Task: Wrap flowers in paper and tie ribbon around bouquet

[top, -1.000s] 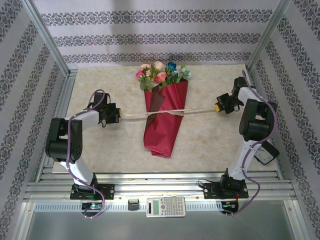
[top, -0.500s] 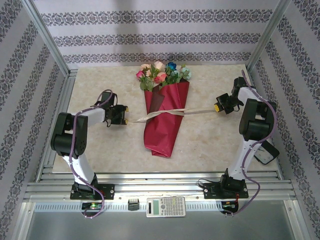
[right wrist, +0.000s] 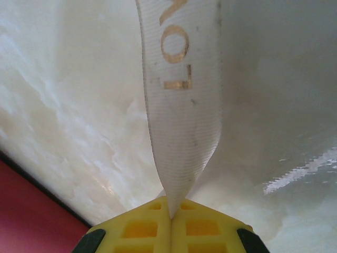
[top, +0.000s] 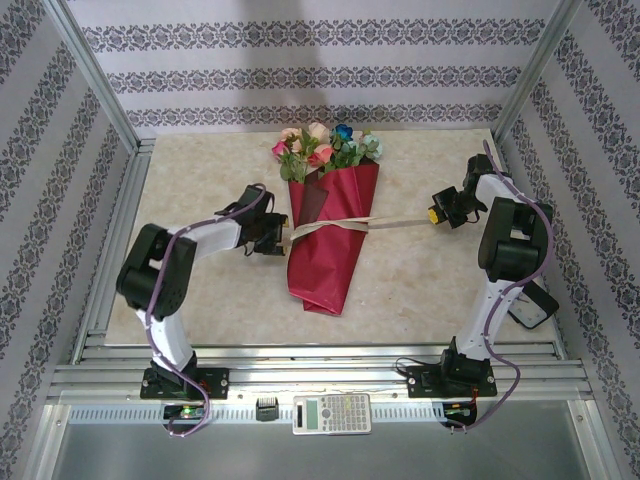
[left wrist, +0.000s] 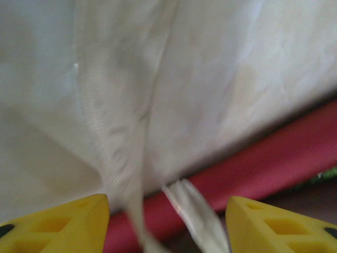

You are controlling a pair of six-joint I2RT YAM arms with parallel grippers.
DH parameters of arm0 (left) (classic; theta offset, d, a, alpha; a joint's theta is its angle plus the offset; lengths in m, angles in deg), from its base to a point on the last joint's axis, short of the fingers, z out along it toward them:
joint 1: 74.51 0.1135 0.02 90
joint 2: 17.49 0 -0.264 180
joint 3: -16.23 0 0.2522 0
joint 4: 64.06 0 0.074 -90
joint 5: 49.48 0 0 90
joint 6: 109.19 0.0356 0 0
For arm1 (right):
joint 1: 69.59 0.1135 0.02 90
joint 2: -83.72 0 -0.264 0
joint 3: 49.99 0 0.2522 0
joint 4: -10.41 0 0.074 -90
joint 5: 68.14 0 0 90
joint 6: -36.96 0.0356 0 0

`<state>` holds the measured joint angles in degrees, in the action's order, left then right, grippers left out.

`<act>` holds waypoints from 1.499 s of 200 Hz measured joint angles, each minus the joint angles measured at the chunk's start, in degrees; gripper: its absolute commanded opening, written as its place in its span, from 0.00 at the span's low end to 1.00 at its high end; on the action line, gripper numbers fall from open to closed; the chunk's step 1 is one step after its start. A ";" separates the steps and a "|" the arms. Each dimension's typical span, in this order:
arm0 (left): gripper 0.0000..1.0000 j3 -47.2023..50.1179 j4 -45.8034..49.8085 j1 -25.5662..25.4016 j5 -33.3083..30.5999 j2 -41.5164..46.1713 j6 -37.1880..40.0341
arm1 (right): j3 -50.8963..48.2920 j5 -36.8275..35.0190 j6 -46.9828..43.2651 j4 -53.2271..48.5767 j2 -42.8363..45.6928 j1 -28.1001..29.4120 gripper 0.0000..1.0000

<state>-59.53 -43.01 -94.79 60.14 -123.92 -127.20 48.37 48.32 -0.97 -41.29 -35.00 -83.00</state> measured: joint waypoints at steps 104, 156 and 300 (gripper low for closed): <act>0.00 -5.70 -4.39 -1.07 -0.07 -6.23 -0.76 | -0.46 0.87 0.94 0.26 0.37 0.63 0.43; 0.00 -5.25 -6.23 -1.11 0.28 -6.58 -0.96 | -11.45 -0.13 10.47 5.07 12.76 8.81 0.56; 0.00 -5.07 -6.78 -1.11 0.48 -6.58 -0.94 | -16.68 2.54 37.97 27.28 7.72 21.18 0.36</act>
<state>-64.60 -49.79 -95.90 60.62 -130.50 -128.14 31.69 50.86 37.00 -14.01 -27.28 -61.82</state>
